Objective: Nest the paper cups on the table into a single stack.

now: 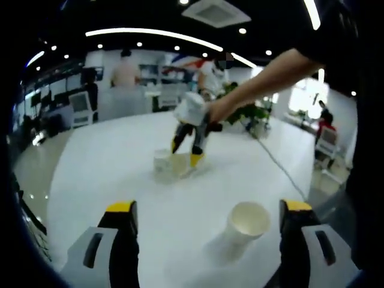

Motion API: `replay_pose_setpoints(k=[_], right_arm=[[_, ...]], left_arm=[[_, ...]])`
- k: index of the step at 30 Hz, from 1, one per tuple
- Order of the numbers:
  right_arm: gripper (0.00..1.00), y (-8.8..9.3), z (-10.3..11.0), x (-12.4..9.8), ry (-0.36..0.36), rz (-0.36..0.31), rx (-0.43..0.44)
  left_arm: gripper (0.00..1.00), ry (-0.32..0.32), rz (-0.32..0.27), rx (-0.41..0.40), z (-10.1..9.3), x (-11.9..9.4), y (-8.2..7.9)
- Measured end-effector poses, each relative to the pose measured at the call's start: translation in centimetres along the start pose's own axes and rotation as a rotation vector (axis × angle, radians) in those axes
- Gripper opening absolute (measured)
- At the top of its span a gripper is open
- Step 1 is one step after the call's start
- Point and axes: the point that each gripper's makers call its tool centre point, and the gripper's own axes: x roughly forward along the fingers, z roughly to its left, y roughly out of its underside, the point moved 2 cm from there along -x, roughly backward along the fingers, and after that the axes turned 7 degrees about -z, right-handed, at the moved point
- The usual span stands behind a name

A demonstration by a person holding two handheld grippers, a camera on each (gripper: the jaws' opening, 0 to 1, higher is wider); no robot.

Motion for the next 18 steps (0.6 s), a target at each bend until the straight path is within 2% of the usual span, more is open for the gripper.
replay_pose_setpoints(k=[5,9,18], right_arm=[[0.44,0.2,-0.2,0.8,-0.011,0.01,-0.013],[0.42,0.3,-0.6,1.7,-0.014,0.018,-0.03],[0.39,0.0,-0.4,1.0,-0.008,-0.006,-0.003]], left_arm=[[0.97,-0.002,0.008,0.005,0.1,-0.1,0.2],[0.96,-0.015,0.004,-0.02,0.3,-0.3,0.5],[0.95,-0.013,0.019,-0.015,0.2,-0.6,0.8]])
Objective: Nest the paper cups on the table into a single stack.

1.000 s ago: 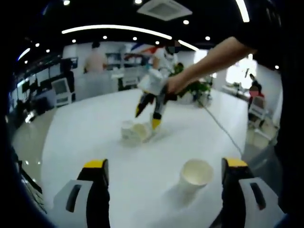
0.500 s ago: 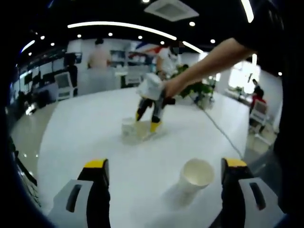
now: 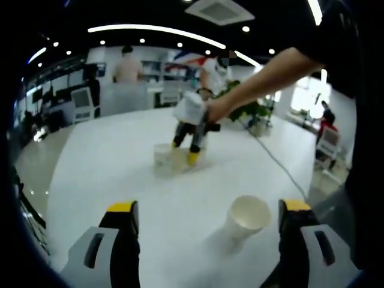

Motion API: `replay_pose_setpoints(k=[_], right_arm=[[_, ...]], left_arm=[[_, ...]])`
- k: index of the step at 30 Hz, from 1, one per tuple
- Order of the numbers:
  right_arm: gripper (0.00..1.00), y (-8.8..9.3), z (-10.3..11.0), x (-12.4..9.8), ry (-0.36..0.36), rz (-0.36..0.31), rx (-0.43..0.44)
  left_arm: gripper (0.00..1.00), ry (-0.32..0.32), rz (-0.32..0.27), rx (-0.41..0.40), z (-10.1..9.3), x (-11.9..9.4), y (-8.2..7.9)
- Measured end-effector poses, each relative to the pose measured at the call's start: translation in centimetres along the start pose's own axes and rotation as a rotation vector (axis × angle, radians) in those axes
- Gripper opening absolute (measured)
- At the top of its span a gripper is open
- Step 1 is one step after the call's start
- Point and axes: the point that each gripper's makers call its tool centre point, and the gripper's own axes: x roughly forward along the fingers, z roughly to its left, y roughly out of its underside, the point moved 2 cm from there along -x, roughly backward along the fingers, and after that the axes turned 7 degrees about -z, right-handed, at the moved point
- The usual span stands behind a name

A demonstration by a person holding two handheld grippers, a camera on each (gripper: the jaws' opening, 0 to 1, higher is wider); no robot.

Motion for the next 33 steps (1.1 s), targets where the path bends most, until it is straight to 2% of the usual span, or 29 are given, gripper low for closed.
replay_pose_setpoints(k=[7,15,23,26,27,29,33], right_arm=[[0.36,-0.1,0.3,-1.4,0.018,-0.03,0.01],[0.35,-0.4,1.1,-3.2,0.067,-0.095,0.067],[0.35,-2.2,3.3,-6.5,0.166,-0.208,0.112],[0.35,-2.2,4.3,-7.3,0.194,-0.214,0.09],[0.35,-2.5,5.2,-8.0,0.209,-0.22,0.084],[0.35,-2.0,5.3,-8.4,0.23,-0.232,0.092],[0.35,-1.6,7.1,-9.9,0.282,-0.243,0.116]], left_arm=[[0.95,0.002,-0.003,0.006,0.2,-0.1,-0.4],[0.95,0.011,-0.003,0.028,0.2,-0.4,-0.9],[0.95,0.024,-0.012,0.047,-0.5,-0.9,-1.7],[0.95,0.025,-0.024,0.047,-0.6,-1.1,-2.0],[0.95,0.025,-0.026,0.046,-0.6,-1.2,-2.1],[0.95,0.024,-0.026,0.045,-0.6,-1.3,-2.1],[0.95,0.023,-0.022,0.062,-0.7,-1.6,-2.2]])
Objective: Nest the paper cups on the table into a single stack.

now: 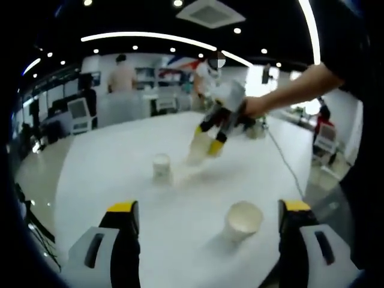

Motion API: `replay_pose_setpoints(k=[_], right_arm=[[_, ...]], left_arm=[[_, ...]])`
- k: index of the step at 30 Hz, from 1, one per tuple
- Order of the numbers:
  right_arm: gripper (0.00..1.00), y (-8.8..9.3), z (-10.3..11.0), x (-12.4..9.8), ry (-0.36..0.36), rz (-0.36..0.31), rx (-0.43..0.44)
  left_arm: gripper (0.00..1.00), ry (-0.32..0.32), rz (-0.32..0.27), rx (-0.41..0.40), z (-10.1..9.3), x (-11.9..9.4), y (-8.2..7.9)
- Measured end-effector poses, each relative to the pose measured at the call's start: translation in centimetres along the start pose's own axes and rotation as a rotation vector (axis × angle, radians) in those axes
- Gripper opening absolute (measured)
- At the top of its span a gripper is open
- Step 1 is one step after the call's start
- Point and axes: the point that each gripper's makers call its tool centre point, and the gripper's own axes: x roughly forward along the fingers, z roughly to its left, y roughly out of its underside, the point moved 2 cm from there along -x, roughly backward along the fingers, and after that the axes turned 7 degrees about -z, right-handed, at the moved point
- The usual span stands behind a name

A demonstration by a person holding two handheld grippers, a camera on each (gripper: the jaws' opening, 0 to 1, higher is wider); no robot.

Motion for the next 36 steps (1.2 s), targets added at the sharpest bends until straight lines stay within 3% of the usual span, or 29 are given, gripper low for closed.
replay_pose_setpoints(k=[5,13,15,18,28,36], right_arm=[[0.35,-0.8,0.5,-2.5,0.057,-0.043,0.0],[0.35,-4.3,1.6,-7.1,0.184,-0.191,0.036],[0.35,-5.5,2.6,-8.2,0.191,-0.23,0.056],[0.35,-6.4,3.5,-9.0,0.206,-0.252,0.035],[0.35,-11.3,5.4,-11.9,0.294,-0.465,0.089],[0.35,-12.7,7.2,-13.0,0.324,-0.602,0.187]], left_arm=[[0.95,-0.009,-0.003,-0.01,0.1,-0.5,0.0],[0.94,-0.022,-0.01,-0.017,-0.1,-1.2,-0.2],[0.94,-0.021,-0.013,-0.023,-0.5,-1.4,-0.1],[0.95,-0.014,-0.016,-0.027,-0.9,-1.4,-0.1],[0.95,0.018,0.001,-0.01,-1.8,-1.6,0.2],[0.94,0.034,0.007,-0.007,-1.8,-1.5,0.2]])
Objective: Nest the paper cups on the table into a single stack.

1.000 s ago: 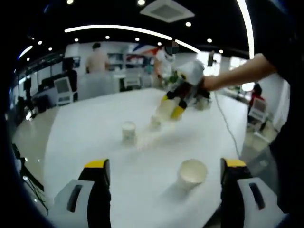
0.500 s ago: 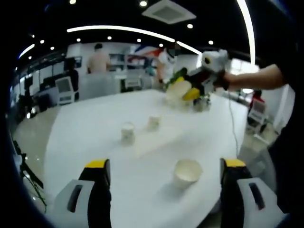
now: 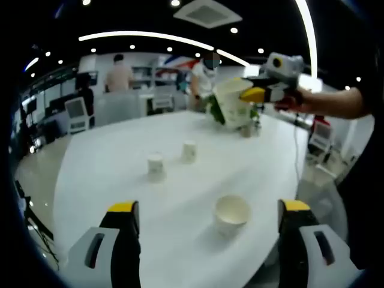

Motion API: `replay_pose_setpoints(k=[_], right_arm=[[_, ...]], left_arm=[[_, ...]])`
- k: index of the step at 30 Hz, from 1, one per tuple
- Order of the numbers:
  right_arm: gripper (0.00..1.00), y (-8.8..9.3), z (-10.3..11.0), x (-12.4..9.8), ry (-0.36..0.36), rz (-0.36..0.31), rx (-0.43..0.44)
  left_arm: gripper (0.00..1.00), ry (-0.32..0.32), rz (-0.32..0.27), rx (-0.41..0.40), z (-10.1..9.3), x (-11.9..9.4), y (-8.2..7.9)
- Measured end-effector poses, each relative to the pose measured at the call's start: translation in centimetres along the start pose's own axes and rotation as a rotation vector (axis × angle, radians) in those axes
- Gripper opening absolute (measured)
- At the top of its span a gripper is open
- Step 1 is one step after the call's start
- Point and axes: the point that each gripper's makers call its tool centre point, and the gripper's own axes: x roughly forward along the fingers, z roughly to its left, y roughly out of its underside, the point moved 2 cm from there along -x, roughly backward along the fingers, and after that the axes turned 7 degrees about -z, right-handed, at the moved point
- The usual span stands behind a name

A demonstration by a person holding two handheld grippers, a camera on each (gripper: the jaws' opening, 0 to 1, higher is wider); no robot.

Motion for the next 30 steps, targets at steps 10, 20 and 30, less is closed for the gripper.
replay_pose_setpoints(k=[10,20,30], right_arm=[[0.35,-0.2,2.0,-0.9,0.052,-0.145,0.152],[0.35,1.3,4.3,0.9,0.055,-0.183,0.223],[0.36,3.0,7.2,2.5,0.023,-0.217,0.27]], left_arm=[[0.92,0.013,0.017,0.016,0.2,-0.1,0.5],[0.91,0.008,0.017,-0.006,0.3,0.1,1.1],[0.91,-0.001,0.005,-0.015,0.8,-0.1,0.9]])
